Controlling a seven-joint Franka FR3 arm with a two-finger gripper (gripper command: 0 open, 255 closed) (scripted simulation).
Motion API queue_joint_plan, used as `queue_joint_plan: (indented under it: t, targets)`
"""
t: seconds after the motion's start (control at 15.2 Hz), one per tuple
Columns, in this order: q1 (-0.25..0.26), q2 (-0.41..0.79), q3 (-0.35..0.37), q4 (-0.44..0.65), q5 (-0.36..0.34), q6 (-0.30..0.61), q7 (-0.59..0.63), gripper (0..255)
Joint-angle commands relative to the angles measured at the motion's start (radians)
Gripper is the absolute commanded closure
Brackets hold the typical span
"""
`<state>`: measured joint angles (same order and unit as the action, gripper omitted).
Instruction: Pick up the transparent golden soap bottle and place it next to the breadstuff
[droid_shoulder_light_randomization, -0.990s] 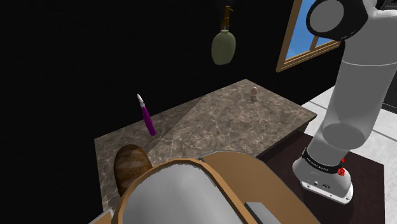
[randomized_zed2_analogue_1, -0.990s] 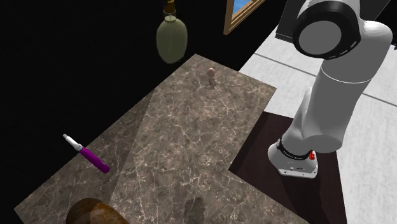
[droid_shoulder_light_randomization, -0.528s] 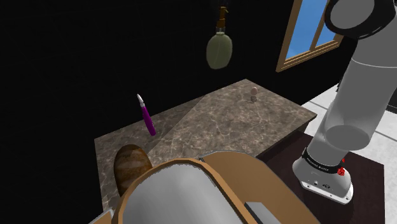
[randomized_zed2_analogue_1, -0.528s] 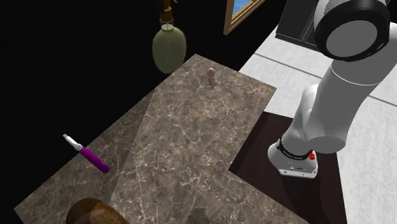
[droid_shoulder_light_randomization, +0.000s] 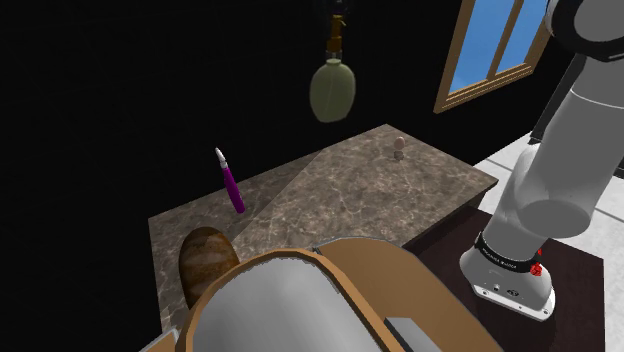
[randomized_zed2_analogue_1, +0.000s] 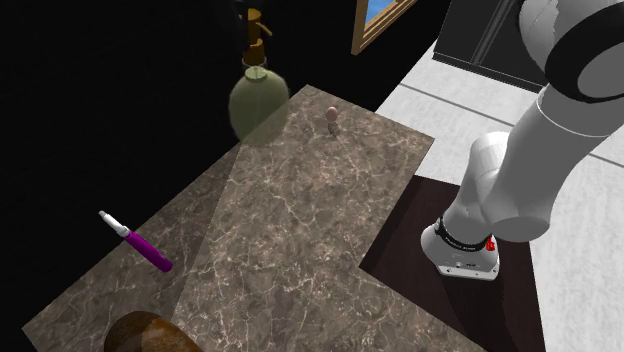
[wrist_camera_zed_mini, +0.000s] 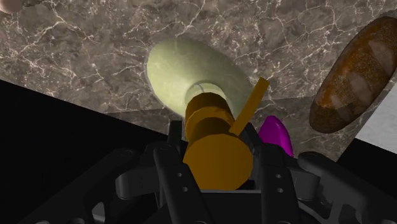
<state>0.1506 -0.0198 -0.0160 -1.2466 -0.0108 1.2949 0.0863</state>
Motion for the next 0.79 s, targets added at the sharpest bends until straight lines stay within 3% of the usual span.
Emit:
queue_joint_plan:
  t: [0.0, 0.73]
  targets:
    - [0.024, -0.016, 0.026, -0.017, -0.003, 0.001, 0.051, 255]
    - [0.163, 0.0, 0.179, 0.006, -0.02, -0.013, 0.338, 255]
